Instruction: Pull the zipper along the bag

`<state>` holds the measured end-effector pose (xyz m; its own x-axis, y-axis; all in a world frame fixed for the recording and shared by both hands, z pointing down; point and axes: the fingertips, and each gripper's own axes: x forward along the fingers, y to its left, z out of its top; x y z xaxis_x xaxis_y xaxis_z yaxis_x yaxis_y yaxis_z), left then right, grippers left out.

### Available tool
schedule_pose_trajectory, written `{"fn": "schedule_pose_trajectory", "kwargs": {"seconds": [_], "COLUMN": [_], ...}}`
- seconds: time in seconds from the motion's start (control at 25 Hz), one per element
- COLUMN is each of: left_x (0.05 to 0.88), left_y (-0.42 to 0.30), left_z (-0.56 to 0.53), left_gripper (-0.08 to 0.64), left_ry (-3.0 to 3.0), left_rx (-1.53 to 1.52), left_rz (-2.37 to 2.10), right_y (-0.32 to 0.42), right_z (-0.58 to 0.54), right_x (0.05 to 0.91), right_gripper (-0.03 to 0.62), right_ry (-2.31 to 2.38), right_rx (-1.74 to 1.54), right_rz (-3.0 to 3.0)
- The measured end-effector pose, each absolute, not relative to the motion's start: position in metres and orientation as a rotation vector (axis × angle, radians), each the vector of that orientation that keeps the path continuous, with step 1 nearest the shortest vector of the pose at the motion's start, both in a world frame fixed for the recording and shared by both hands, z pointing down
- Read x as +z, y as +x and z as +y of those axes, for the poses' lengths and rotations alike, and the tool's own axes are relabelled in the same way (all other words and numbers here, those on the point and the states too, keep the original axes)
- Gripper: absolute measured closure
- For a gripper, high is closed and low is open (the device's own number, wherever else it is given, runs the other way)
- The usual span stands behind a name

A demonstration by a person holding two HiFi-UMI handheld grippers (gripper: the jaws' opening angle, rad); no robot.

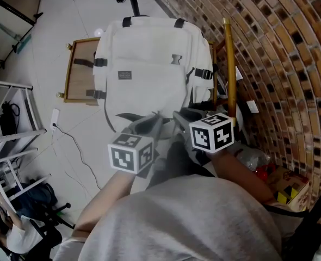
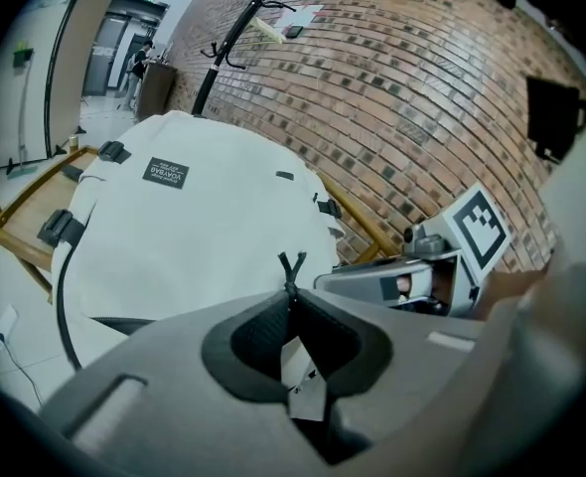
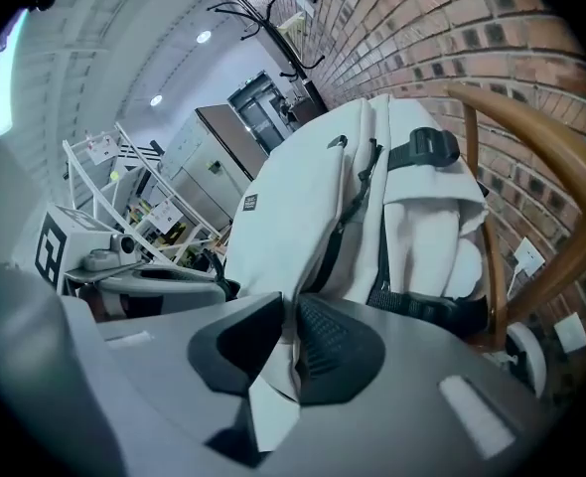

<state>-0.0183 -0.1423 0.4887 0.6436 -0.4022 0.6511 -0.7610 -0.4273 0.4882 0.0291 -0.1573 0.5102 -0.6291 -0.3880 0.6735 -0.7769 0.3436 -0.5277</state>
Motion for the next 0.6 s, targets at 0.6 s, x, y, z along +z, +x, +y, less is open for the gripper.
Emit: {"fn": "schedule_pose_trajectory", "kwargs": {"seconds": [0.6], "left_x": [0.4979], "left_y": [-0.0294], "left_z": [-0.1420], "left_gripper": [0.540], "left_ry": [2.020], "left_rx": [0.575], "left_rz": [-0.973], "right_y": [0.0352], "right_z": [-0.1548], "right_x": [0.5064], "right_gripper": [0.574], "right_ry": [1.070], "right_rx": [1.148], "right_rz": [-2.154]}}
